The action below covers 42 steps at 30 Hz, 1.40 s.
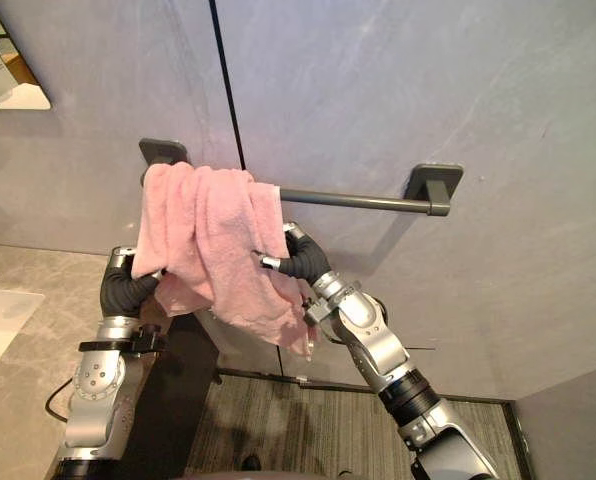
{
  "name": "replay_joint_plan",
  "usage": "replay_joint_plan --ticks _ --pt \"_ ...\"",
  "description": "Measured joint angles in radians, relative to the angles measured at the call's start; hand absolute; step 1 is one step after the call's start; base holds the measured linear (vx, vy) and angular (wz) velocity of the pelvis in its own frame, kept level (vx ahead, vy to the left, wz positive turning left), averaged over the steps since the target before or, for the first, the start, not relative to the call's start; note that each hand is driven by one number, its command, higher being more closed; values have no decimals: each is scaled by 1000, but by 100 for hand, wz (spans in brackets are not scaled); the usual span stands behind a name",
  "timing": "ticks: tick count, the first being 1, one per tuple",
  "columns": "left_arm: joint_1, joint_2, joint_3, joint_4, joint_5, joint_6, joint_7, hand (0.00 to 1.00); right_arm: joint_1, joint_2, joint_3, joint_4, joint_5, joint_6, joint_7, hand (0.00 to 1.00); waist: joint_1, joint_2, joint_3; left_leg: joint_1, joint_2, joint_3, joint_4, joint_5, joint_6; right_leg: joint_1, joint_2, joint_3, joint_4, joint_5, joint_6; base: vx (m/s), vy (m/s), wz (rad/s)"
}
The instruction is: Organize washtable
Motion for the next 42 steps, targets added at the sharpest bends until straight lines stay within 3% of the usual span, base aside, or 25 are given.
replay_joint_plan --ticks 14,27,42 --pt "0 0 0 0 0 0 -1 100 3 8 -22 17 -20 -7 0 100 0 -2 -1 0 0 0 0 0 0 1 0 -1 0 0 0 0 0 0" --pt "0 0 4 1 0 0 -5 100 112 -16 -249 -5 -19 -11 -2 100 -6 -11 -6 1 0 5 0 0 0 -2 0 5 -1 1 2 0 0 -1" --pt "-16 -15 -19 34 0 1 -45 100 180 -30 -335 -81 -40 -10 -1 100 -30 -15 -4 -5 -1 21 0 -3 1 -8 0 21 -17 12 8 -1 0 -3"
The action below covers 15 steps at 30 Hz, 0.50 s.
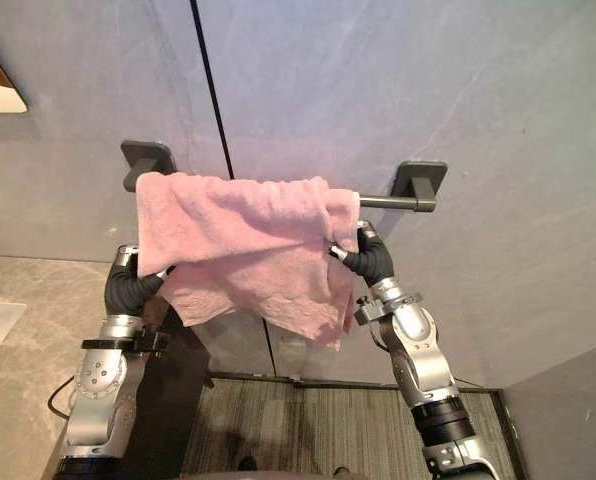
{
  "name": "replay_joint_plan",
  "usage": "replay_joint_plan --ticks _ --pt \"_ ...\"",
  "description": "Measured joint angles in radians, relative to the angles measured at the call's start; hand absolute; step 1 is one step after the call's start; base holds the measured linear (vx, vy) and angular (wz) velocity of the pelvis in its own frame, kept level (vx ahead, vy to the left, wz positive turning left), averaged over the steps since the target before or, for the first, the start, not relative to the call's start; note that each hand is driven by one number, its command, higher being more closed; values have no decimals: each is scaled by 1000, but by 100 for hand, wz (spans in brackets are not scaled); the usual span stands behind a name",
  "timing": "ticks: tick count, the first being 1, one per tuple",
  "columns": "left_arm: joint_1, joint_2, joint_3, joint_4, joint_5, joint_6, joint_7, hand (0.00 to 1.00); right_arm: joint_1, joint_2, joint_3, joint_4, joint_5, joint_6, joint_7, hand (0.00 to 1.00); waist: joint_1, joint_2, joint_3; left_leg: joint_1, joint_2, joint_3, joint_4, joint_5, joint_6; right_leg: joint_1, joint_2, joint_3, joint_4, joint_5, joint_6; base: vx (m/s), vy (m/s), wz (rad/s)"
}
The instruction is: Organize washtable
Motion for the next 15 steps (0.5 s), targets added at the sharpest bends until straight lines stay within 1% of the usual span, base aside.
replay_joint_plan --ticks 5,10,15 --pt "-22 -33 -4 41 0 1 0 100 0 1 -18 0 -15 0 0 100 -1 -1 1 -1 0 -1 0 -1 0 0 0 -1 0 0 0 0 0 0" --pt "-22 -40 -11 80 0 3 0 100 2 3 -21 2 -28 0 0 100 -3 -2 2 -9 0 -1 0 0 0 -10 0 0 0 0 0 0 0 0" --pt "-28 -59 -20 158 0 5 1 100 2 16 -22 11 -48 -7 -1 100 -3 -5 3 -12 0 -1 0 -2 0 -12 0 0 0 -1 0 0 0 0"
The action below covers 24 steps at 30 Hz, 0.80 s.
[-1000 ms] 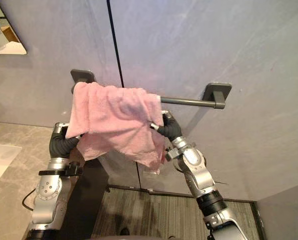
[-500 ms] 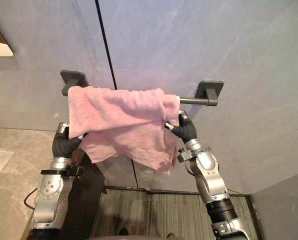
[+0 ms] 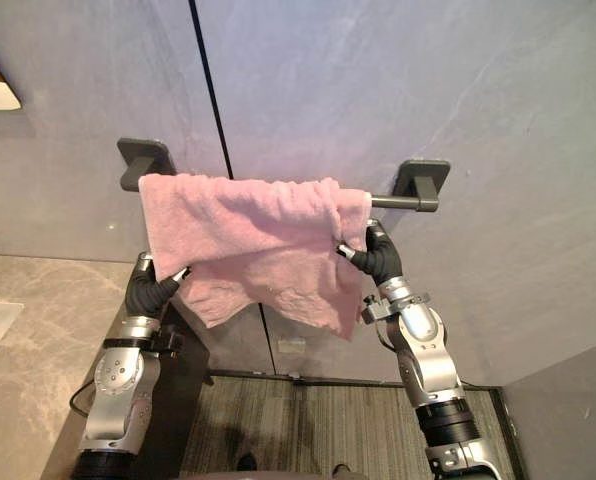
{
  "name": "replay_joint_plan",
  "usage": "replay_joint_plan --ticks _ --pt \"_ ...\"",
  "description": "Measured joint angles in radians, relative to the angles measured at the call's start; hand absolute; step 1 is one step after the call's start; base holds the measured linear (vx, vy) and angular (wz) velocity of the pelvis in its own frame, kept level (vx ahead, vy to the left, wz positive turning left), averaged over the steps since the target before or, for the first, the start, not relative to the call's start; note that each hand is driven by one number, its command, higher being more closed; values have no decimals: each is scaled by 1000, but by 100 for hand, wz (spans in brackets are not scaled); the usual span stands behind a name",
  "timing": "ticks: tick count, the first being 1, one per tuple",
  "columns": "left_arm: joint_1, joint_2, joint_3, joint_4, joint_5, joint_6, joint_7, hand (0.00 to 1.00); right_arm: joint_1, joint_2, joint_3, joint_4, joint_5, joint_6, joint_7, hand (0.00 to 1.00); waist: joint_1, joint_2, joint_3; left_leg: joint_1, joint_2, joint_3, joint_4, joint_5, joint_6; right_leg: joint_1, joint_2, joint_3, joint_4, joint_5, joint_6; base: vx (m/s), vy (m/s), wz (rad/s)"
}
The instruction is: Organize washtable
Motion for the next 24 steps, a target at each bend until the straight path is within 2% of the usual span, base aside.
replay_joint_plan --ticks 5,9,10,11,19,24 --pt "0 0 -6 18 0 2 0 100 0 25 0 27 -27 -29 -8 100 0 -16 7 0 0 0 0 0 0 -1 0 1 1 0 0 0 0 0" --pt "0 0 -23 50 0 5 2 100 1 37 -2 30 -48 -35 -23 100 0 -20 7 0 0 1 0 -1 1 -1 -1 2 2 0 0 0 0 0" --pt "0 0 -23 53 0 5 3 100 2 42 -3 30 -51 -36 -25 0 0 -21 7 0 0 1 0 -1 1 -1 -1 2 2 0 0 0 0 0" --pt "0 0 -24 54 0 5 3 0 5 48 -5 30 -52 -38 -29 0 -1 -21 7 0 0 1 0 -1 0 -1 -1 2 2 0 0 0 0 0" --pt "1 0 -12 51 0 5 32 0 47 76 -54 49 -55 -41 -67 0 0 -23 6 3 -1 3 0 -1 1 0 -1 3 2 0 0 0 0 0" --pt "16 -16 23 2 0 6 51 0 119 86 -89 89 -65 -12 -92 0 -1 -23 6 3 -1 5 0 -1 0 -1 -1 2 1 0 0 0 0 0"
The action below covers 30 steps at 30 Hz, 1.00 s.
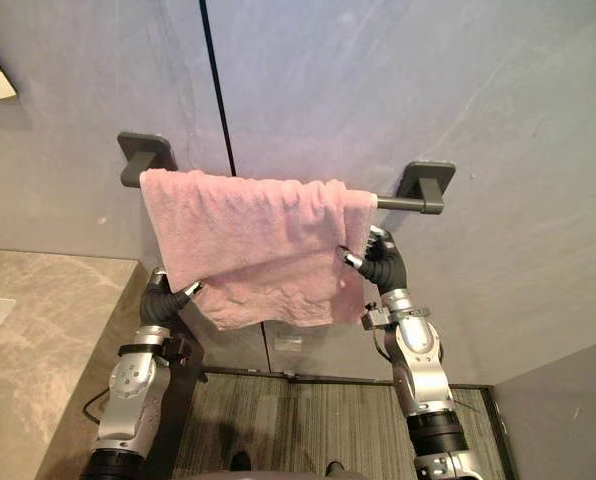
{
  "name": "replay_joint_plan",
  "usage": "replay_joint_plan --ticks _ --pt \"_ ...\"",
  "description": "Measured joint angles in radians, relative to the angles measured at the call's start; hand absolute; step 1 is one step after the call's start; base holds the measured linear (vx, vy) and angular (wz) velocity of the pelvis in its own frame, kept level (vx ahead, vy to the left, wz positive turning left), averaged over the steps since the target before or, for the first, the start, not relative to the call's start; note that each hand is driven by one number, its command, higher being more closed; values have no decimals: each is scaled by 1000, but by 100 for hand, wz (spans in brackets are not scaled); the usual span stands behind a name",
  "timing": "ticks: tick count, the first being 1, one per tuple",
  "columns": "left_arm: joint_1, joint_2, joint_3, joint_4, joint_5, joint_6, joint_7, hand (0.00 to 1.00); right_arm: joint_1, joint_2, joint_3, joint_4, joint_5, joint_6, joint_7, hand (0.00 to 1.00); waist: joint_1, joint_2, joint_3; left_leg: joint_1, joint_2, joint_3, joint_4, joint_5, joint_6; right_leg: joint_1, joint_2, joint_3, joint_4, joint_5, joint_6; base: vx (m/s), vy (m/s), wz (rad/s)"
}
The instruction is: Organize washtable
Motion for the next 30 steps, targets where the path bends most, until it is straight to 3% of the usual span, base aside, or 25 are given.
replay_joint_plan --ticks 5,13,19,25,30 --pt "23 -13 9 -21 -7 0 -1 0 32 39 -41 -9 -2 2 -15 0 -27 0 0 0 0 2 0 0 0 -1 0 1 -1 0 0 0 0 -1" --pt "94 -73 58 -42 -49 14 -4 0 160 102 -125 -86 -55 1 -47 0 -27 3 1 2 1 11 0 -8 0 -1 1 8 -7 1 0 0 0 -3" --pt "123 -84 191 -69 -119 22 23 0 234 141 -278 -146 -56 2 -86 0 -37 10 4 9 1 13 0 -11 -1 8 1 9 -11 1 0 0 0 0" --pt "155 -105 309 -169 -127 20 47 0 282 146 -423 -263 -48 0 -124 0 -49 33 7 36 1 23 0 -22 -1 31 1 21 -17 0 0 -11 -3 -5" --pt "158 -116 384 -366 -147 -3 60 0 294 156 -564 -441 -44 -5 -151 0 -53 45 4 40 1 27 1 -25 -1 33 2 24 -17 0 0 -3 -5 -1"
